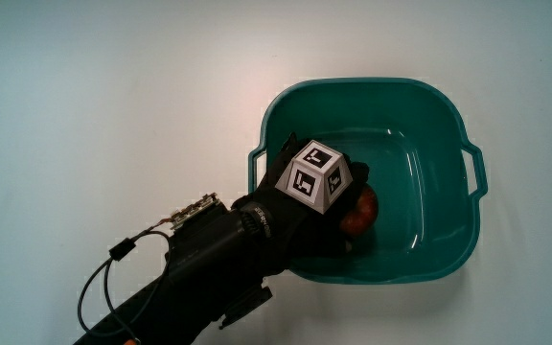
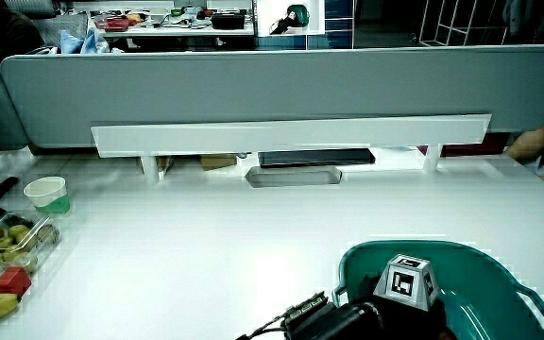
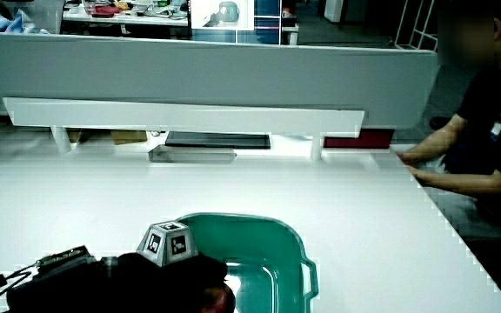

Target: Pick apple from plate

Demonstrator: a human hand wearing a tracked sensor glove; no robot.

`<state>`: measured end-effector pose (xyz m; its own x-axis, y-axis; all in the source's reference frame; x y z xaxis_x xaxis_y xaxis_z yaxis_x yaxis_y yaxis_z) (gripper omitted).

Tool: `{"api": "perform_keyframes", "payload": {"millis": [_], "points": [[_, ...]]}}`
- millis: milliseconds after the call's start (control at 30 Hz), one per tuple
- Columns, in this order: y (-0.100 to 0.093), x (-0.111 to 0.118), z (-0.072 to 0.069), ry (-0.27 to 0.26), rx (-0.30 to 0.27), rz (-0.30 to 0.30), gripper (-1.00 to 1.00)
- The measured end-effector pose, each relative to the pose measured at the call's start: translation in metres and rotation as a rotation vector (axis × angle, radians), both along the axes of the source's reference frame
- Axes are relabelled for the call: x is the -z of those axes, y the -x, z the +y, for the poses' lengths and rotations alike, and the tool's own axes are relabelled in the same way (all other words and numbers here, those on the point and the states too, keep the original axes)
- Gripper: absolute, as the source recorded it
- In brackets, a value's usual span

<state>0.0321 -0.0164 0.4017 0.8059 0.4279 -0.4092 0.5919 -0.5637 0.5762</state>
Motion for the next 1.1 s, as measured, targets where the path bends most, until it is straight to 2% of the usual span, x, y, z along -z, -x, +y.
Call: {"api": "perform_keyframes", "payload": {"millis": [167,233,567,800,833,867,967,1000,1033,1100], "points": [[0.001,0.003,0.000,-0.013,0.003,0.010,0.92],[0.001,0.003,0.001,-0.035,-0.003,0.027,1.00],[0.004,0.005,0.003,-0.072,0.007,0.076,1.00],[0.008,0.018,0.000,-0.128,0.005,0.140,1.00],[0.010,0.021,-0.001,-0.121,0.017,0.139,1.00],[0.012,0.020,-0.002,-0.143,0.002,0.157,1.00],[0.019,0.033,-0.004,-0.137,0.024,0.162,1.00],[0.021,0.037,-0.005,-0.182,0.012,0.169,1.00],[0.023,0.041,-0.006,-0.175,0.020,0.181,1.00],[0.028,0.046,-0.008,-0.246,0.015,0.181,1.00]]}}
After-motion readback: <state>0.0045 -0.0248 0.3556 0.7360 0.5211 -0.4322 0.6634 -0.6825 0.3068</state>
